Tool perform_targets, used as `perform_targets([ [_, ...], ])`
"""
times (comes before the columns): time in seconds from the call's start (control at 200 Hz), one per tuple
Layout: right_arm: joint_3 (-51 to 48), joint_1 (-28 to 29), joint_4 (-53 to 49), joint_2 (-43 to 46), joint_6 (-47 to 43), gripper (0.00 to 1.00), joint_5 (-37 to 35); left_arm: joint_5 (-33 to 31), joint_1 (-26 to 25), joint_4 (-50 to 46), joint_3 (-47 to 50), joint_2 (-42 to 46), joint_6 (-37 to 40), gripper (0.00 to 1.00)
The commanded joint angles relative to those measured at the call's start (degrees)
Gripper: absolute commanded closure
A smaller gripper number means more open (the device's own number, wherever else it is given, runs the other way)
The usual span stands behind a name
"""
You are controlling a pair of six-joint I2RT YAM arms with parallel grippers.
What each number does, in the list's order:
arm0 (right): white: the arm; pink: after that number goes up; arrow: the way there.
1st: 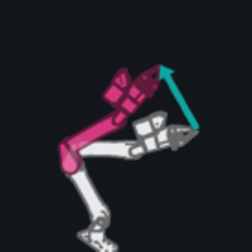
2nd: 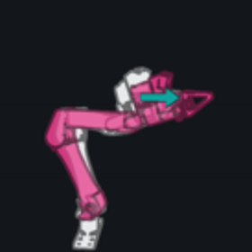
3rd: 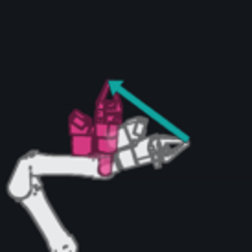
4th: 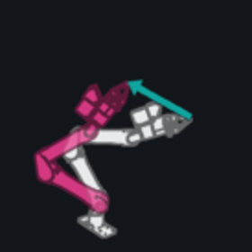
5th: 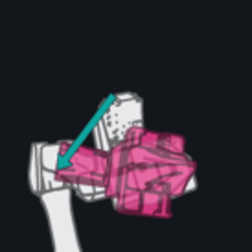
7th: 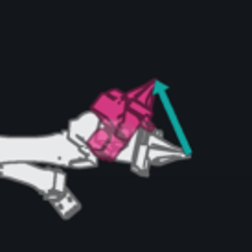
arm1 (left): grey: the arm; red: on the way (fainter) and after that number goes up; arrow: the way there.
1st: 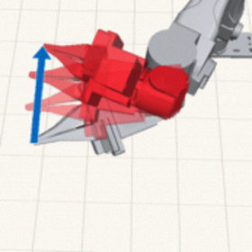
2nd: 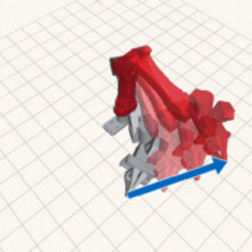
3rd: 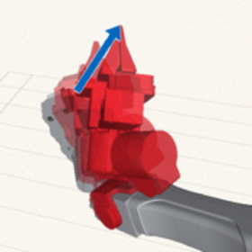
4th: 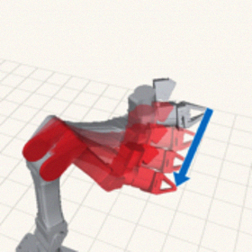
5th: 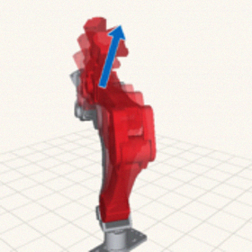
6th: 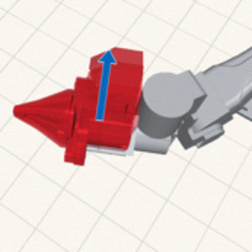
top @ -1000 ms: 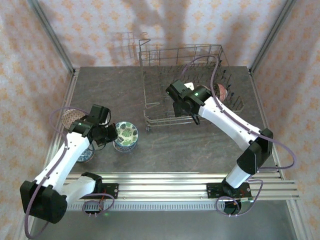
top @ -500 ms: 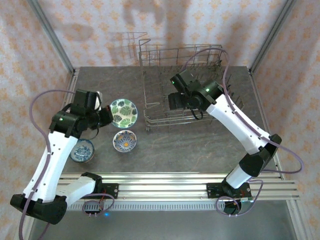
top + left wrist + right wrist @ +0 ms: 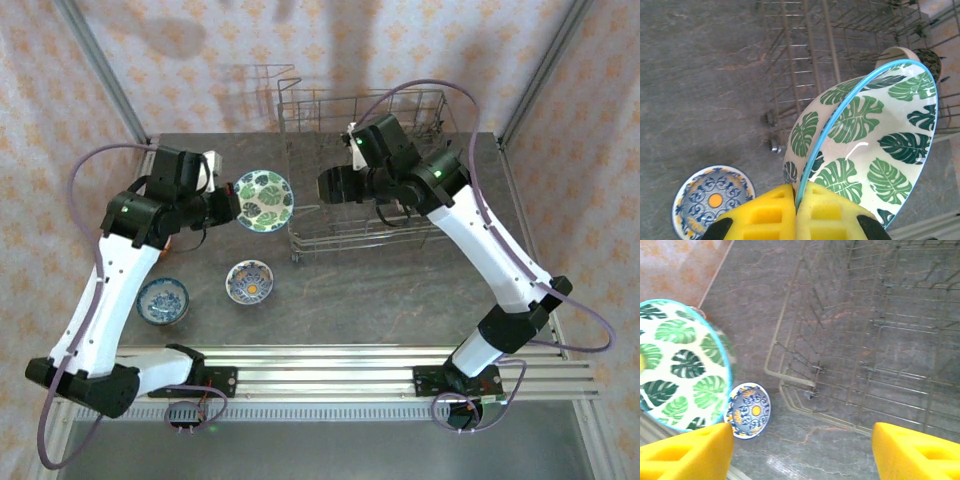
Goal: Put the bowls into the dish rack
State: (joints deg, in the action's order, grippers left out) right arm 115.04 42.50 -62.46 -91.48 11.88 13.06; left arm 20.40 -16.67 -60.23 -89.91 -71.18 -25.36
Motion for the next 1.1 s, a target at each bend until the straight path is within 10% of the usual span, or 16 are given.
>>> perform_targets([
  [0.0,0.9,0.4,1.5,-1.5,-0.7,0.33,3.2,3.2,-1.7,5.9,-3.5,-1.0,1.0,1.0],
  [1.091,-0.4,0.4,4.5,-6.2,2.3,0.86,4.7,1.8,-6.6,9.6,-4.9,-4.3,-3.5,1.0],
])
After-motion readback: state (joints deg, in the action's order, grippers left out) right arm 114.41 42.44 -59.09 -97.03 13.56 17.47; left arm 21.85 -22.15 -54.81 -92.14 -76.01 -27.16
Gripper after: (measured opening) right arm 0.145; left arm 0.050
